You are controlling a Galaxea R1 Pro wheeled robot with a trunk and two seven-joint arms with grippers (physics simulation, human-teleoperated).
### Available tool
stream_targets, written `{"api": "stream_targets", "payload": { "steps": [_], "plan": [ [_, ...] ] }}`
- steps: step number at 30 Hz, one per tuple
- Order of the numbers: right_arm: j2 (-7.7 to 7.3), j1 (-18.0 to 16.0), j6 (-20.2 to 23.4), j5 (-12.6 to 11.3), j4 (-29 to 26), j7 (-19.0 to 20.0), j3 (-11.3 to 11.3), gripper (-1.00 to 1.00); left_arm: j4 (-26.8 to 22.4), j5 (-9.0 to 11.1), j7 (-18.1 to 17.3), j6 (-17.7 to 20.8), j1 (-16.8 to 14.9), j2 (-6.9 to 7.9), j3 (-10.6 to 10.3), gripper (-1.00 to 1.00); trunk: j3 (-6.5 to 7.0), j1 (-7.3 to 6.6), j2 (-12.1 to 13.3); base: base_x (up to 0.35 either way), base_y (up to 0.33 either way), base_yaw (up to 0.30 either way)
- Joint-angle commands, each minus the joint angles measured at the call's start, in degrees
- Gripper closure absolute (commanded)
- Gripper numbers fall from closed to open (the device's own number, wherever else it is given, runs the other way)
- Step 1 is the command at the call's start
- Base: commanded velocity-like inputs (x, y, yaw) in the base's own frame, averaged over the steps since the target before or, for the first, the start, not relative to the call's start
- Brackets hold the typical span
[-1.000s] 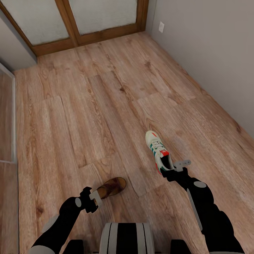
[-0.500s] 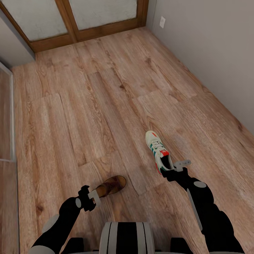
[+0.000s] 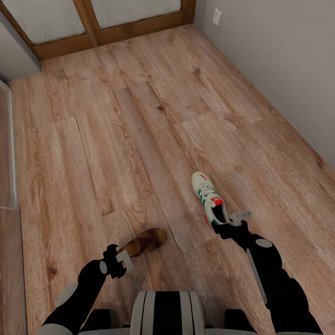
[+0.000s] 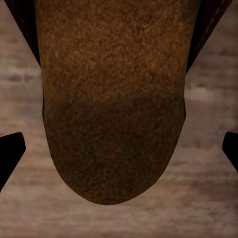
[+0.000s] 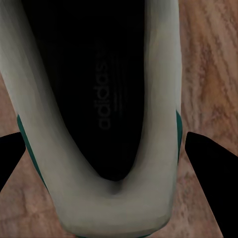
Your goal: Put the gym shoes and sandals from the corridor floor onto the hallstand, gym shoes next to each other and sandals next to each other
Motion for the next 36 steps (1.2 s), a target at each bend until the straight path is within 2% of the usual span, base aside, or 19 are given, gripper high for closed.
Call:
{"api": "stream_targets", "payload": {
  "steps": [1, 13, 21, 23, 26, 36],
  "plan": [
    [0.01, -0.02, 0.22, 0.58, -0.08, 0.52, -0.07, 1.00, -0.11, -0.32, -0.29, 0.26, -0.01, 0.02, -0.09, -1.00, -0.04, -0.01, -0.01, 0.000, 0.000, 0.000],
    [0.01, -0.02, 0.22, 0.58, -0.08, 0.52, -0.07, 1.00, -0.13, -0.32, -0.29, 0.26, -0.01, 0.02, -0.09, -1.00, -0.41, -0.01, -0.01, 0.000, 0.000, 0.000],
    [0.01, -0.02, 0.22, 0.58, -0.09, 0.52, -0.07, 1.00, -0.16, -0.33, -0.29, 0.26, -0.01, 0.02, -0.09, -1.00, -1.10, -0.01, -0.01, 0.000, 0.000, 0.000],
    [0.01, -0.02, 0.22, 0.57, -0.09, 0.52, -0.07, 1.00, -0.14, -0.32, -0.29, 0.26, -0.01, 0.03, -0.04, -1.00, -1.72, 0.04, -0.04, 0.000, 0.000, 0.000],
    [0.01, -0.02, 0.22, 0.58, -0.09, 0.52, -0.07, 1.00, -0.15, -0.32, -0.29, 0.26, -0.01, 0.02, -0.02, -1.00, -1.97, 0.04, -0.04, 0.000, 0.000, 0.000],
    [0.01, -0.02, 0.22, 0.58, -0.09, 0.52, -0.07, 1.00, -0.12, -0.40, -0.29, 0.26, -0.01, 0.10, 0.02, -1.00, -2.11, 0.04, -0.04, 0.000, 0.000, 0.000]
  ]
}}
